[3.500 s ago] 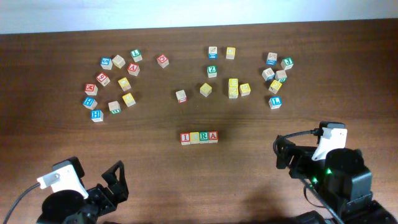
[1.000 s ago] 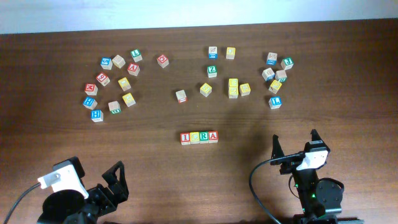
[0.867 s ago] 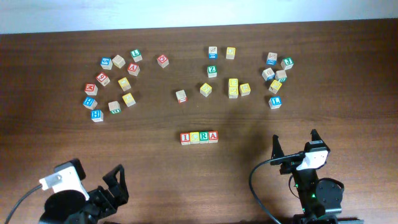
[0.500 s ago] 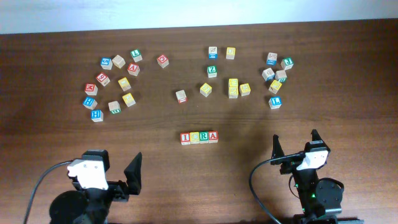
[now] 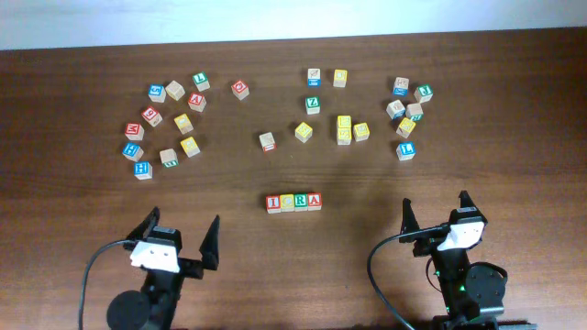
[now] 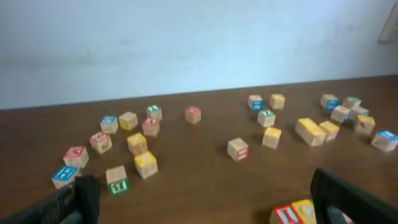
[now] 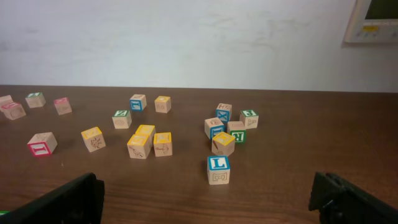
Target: Spell out ICRA
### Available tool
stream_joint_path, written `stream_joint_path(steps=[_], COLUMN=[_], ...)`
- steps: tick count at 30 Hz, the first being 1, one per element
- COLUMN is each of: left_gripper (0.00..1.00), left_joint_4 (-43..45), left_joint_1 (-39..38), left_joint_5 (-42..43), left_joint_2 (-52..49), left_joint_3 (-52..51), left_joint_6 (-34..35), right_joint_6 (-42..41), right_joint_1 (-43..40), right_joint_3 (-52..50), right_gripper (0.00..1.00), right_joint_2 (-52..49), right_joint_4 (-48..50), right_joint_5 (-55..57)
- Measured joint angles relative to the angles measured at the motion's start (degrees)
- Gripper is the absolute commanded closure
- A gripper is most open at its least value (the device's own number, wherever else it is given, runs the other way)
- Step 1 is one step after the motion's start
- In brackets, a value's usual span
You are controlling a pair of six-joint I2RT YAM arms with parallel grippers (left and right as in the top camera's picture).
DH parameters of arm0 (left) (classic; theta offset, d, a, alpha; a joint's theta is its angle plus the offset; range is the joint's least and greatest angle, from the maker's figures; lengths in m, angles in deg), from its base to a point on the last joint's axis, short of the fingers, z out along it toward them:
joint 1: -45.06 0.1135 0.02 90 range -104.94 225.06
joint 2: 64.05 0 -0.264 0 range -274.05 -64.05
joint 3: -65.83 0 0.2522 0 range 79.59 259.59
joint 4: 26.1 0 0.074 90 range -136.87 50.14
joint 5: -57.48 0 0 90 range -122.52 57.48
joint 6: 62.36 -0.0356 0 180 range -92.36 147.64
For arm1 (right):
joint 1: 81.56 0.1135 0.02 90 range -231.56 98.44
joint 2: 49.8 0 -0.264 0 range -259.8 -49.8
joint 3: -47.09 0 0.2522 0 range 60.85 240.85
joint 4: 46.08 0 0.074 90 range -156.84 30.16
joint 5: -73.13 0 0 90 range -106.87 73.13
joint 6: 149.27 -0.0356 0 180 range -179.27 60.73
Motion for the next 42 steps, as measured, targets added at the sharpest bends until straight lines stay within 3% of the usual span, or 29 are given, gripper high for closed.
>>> stream_joint_path(steps=[7, 15, 42], left_gripper=[0.01, 0.01, 0.01], left_joint_4=[16.83, 13.22, 13.14], left_joint_1=[1.20, 2.25, 2.25], left_joint_5=[0.52, -2.84, -4.02], left_joint_2=[0.26, 0.31, 0.31], left_joint_3=[-10.23, -12.07, -12.07], left_joint_6=[1.60, 5.01, 3.93], right_joint_6=[0.02, 0.02, 0.02], right_joint_1=[0.00, 0.00, 0.00], right_joint_3=[0.02, 0.02, 0.02], right_gripper=[0.02, 0.02, 0.02], right_joint_2=[0.00, 0.00, 0.00], right_joint_4=[-0.02, 0.00, -0.02], right_joint_5=[0.00, 0.00, 0.00])
